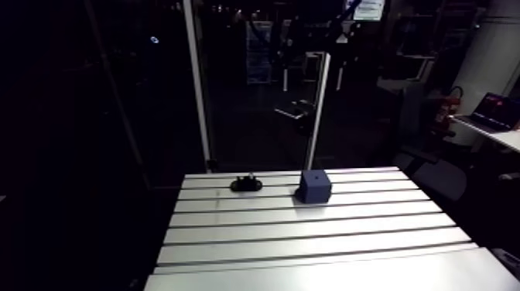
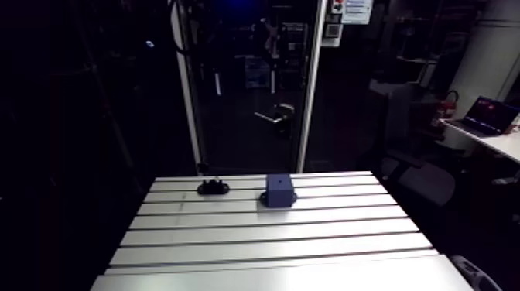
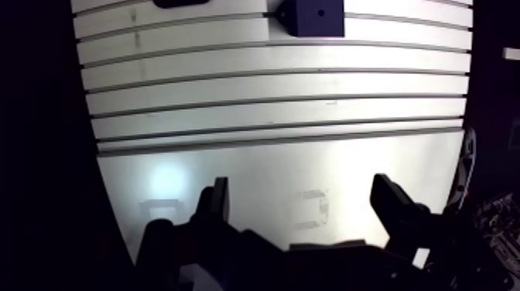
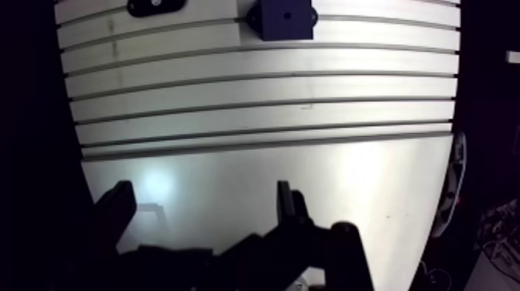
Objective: Pick up the M10 bolt and insert it into the hole until fully seated.
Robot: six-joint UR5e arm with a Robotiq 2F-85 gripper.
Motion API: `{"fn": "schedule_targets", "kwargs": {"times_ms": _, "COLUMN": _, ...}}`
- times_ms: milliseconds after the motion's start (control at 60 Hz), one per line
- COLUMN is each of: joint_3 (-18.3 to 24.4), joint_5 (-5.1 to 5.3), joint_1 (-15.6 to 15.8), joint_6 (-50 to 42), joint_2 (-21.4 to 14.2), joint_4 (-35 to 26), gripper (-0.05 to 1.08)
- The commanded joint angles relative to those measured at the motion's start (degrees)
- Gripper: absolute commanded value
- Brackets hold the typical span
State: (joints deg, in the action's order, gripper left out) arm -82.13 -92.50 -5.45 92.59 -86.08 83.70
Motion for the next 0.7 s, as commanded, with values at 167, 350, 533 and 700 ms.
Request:
{"fn": "schedule_targets", "kwargs": {"times_ms": 167, "joint_3": -2.3, "joint_5": 0.53, "joint_1": 0.5, "joint_6": 5.5, "joint_2": 5.4, "joint_4": 9.8, "gripper": 0.00}}
{"fn": "schedule_targets", "kwargs": {"times_ms": 350, "joint_3": -2.9, "joint_5": 0.60, "joint_1": 0.5, "joint_6": 5.5, "joint_2": 5.3, "joint_4": 9.9, "gripper": 0.00}}
{"fn": "schedule_targets", "kwargs": {"times_ms": 533, "joint_3": -3.0, "joint_5": 0.62, "joint_1": 0.6, "joint_6": 5.5, "joint_2": 5.3, "joint_4": 10.0, "gripper": 0.00}}
{"fn": "schedule_targets", "kwargs": {"times_ms": 700, "joint_3": -3.2, "joint_5": 0.62, "joint_1": 0.9, "joint_6": 5.4, "joint_2": 5.3, "joint_4": 10.1, "gripper": 0.00}}
